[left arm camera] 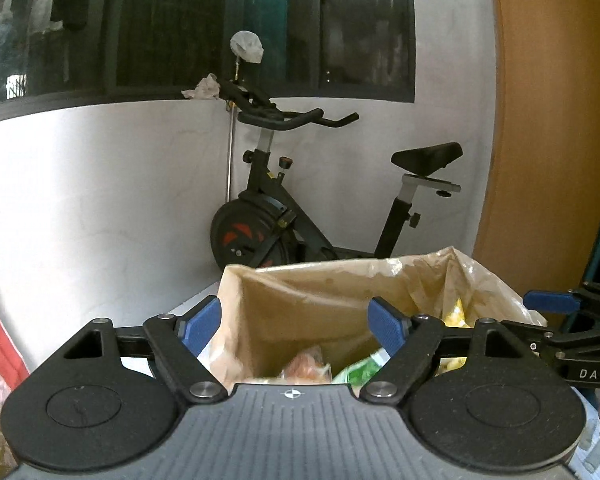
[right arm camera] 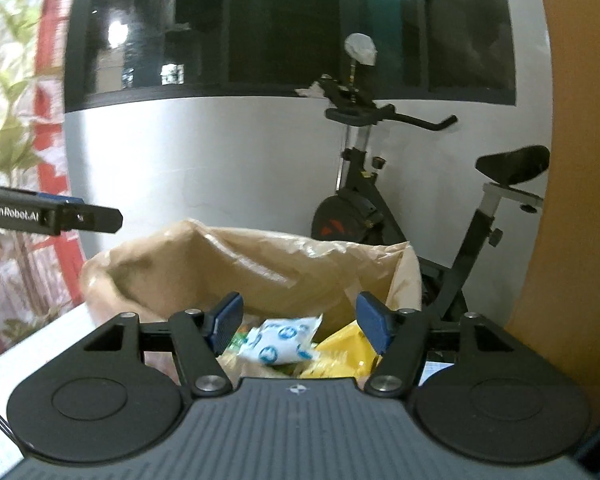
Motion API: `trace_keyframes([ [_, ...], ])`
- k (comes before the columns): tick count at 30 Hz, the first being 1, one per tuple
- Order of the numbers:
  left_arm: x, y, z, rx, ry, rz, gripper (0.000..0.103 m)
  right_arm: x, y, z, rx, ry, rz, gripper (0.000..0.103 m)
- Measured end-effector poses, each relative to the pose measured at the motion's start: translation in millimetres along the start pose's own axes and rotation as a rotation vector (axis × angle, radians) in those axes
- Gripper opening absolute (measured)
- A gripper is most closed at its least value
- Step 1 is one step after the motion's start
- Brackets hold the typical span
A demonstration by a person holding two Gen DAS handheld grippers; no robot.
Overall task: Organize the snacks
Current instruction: 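Withdraw both open grippers and return them to the snack pile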
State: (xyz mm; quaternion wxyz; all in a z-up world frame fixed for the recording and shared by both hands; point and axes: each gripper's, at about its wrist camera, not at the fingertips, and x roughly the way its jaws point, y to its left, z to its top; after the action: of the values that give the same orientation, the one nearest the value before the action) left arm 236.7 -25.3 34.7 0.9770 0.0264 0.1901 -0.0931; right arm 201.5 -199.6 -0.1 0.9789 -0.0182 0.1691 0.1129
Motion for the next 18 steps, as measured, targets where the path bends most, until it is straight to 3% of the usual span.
trace_keyframes([
  [8,-36,13,-40,-0.024,0.029,0.024,0.082,-23,17,-24,-0.022,-0.009,0.041,0.066],
  [18,-58,24,-95,-0.136,0.089,0.065,0.082,-39,24,-69,-0.001,0.007,0.041,0.066],
])
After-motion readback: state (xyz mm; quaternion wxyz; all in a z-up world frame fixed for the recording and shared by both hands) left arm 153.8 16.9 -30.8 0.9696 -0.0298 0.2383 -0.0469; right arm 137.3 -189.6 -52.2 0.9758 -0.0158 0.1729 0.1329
